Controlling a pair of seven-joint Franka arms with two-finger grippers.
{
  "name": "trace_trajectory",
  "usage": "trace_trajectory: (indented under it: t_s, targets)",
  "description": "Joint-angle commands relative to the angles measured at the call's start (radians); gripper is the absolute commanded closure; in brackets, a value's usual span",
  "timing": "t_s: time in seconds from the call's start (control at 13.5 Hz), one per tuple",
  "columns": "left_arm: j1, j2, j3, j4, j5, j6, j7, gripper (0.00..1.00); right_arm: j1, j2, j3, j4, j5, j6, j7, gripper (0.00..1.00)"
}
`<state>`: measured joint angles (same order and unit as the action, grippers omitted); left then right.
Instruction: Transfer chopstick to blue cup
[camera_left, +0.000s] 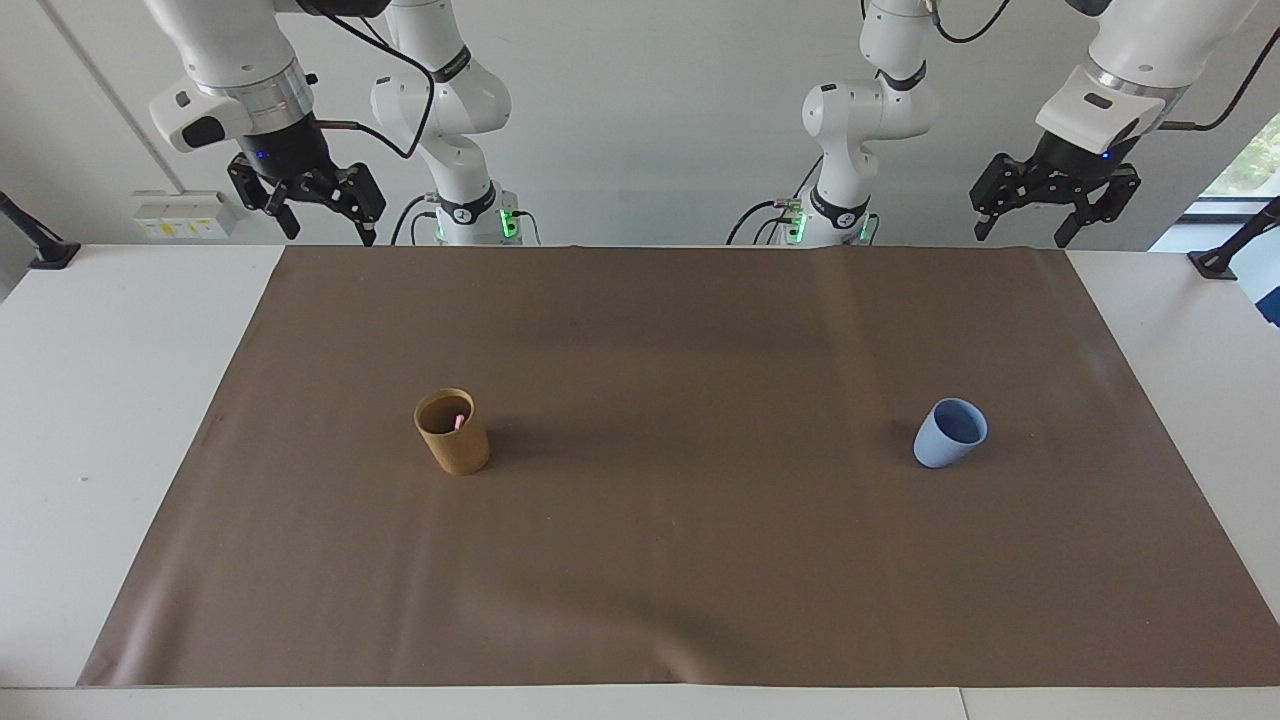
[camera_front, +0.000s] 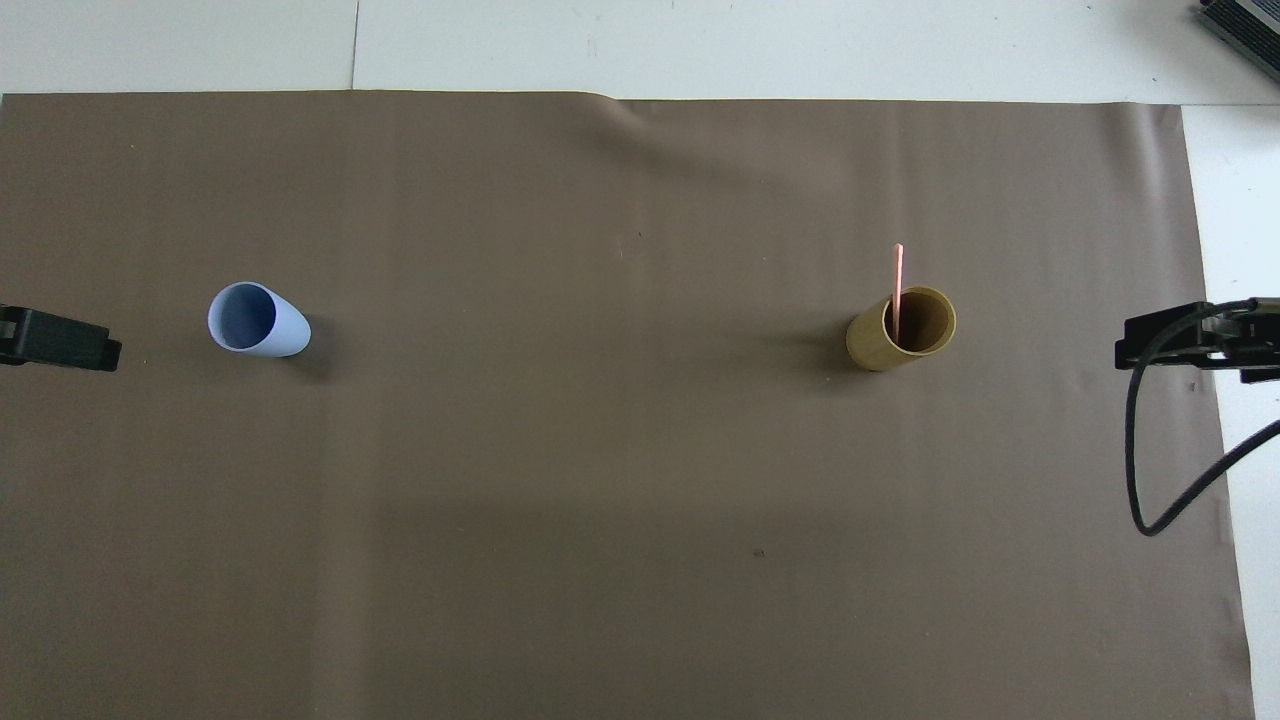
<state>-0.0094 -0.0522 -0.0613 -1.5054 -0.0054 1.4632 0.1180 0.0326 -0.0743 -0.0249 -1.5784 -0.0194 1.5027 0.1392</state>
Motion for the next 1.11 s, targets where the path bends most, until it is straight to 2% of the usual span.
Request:
trace_trajectory:
  t_s: [0.0, 1.04]
  targets:
    - [0.005, -0.003, -0.003, 0.007, 0.012, -0.017, -0.003, 0.00, -0.013, -0.028, 0.003, -0.032, -0.001, 0.010, -0.027, 0.00]
    - [0.003, -0.005, -0.003, 0.007, 0.012, -0.017, -0.003, 0.00, -0.011, -0.039, 0.003, -0.052, -0.005, 0.030, -0.026, 0.00]
